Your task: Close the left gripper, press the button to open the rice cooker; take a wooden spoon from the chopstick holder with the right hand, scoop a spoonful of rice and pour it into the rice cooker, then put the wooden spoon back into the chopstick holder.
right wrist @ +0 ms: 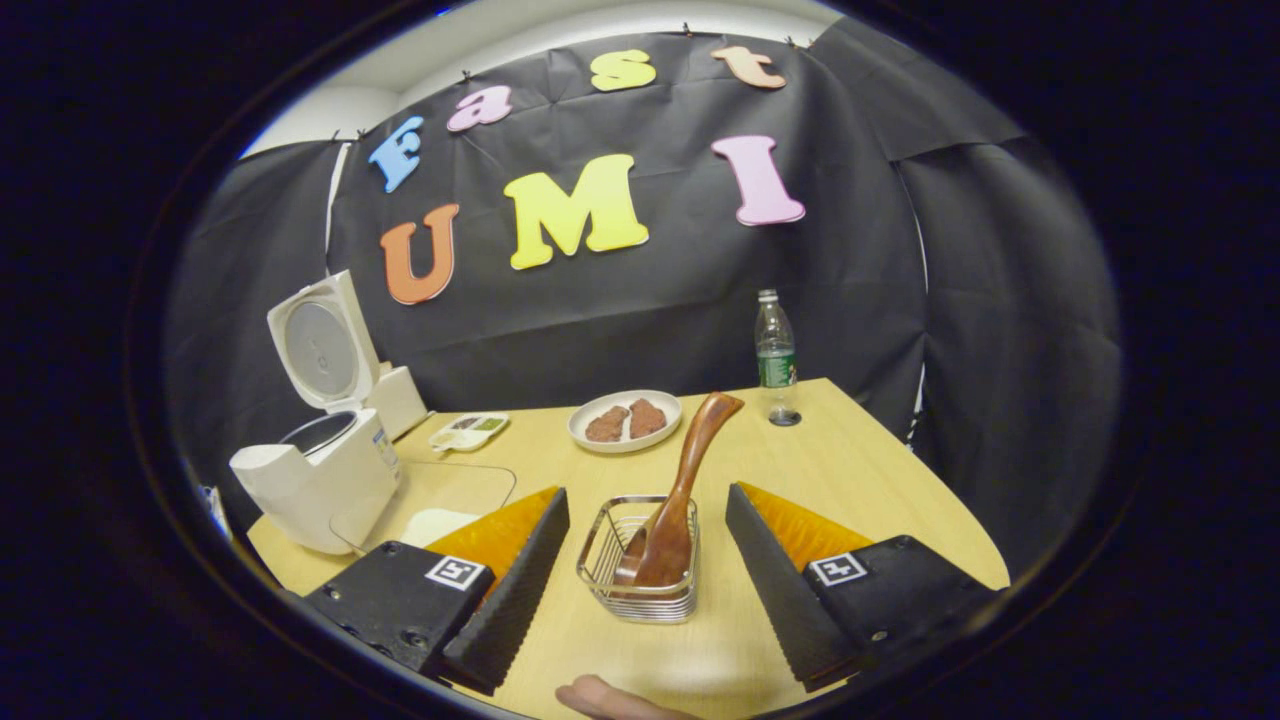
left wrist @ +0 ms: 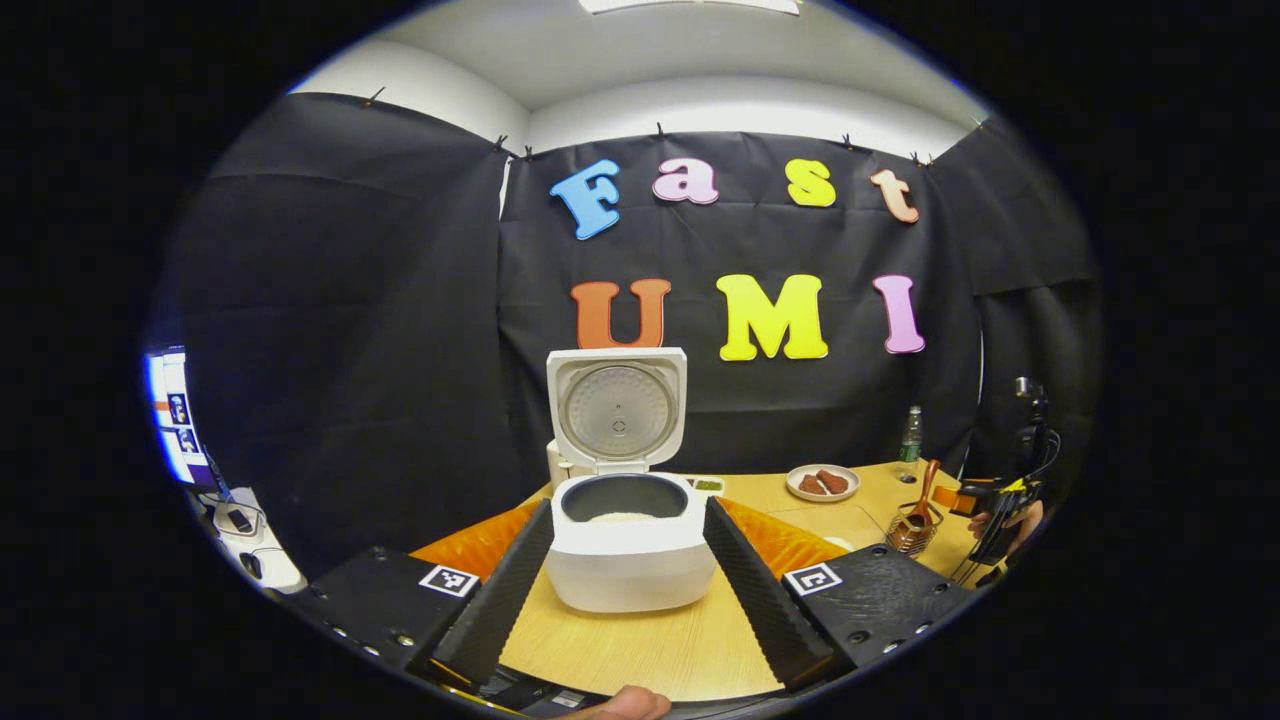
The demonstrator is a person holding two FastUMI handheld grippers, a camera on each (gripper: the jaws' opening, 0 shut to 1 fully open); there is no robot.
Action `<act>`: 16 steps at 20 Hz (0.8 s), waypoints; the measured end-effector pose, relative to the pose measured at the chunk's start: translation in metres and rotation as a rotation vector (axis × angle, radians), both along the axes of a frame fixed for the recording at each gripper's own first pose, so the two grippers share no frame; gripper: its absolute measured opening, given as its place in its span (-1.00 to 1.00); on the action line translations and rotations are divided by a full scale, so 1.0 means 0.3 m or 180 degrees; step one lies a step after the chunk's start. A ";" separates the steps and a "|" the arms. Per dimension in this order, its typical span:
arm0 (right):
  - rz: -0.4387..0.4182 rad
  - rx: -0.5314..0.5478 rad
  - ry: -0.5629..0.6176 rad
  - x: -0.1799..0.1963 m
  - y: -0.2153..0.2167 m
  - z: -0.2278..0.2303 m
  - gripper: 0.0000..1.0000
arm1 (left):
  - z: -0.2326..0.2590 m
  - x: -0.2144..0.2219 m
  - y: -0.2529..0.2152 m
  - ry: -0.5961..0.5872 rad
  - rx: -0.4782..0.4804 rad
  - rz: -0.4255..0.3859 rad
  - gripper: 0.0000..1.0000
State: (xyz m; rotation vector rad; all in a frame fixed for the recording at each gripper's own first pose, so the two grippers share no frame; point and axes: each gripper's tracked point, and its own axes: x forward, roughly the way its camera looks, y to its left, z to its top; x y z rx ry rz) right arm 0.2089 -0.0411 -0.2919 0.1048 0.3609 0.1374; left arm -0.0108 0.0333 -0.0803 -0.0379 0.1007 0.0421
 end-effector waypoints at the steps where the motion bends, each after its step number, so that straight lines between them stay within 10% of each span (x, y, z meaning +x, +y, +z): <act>1: -0.0009 0.0037 -0.0021 0.016 -0.002 0.001 1.00 | 0.008 -0.012 0.001 -0.0054 0.0011 -0.0020 0.91; 13: 0.0033 0.0535 0.0528 0.259 -0.019 -0.163 0.96 | 0.012 -0.205 -0.020 -0.0244 -0.0022 -0.0075 0.91; 16: 0.0093 0.0576 0.0704 0.275 0.005 -0.213 0.67 | 0.013 -0.219 -0.012 -0.0257 -0.0011 -0.0082 0.90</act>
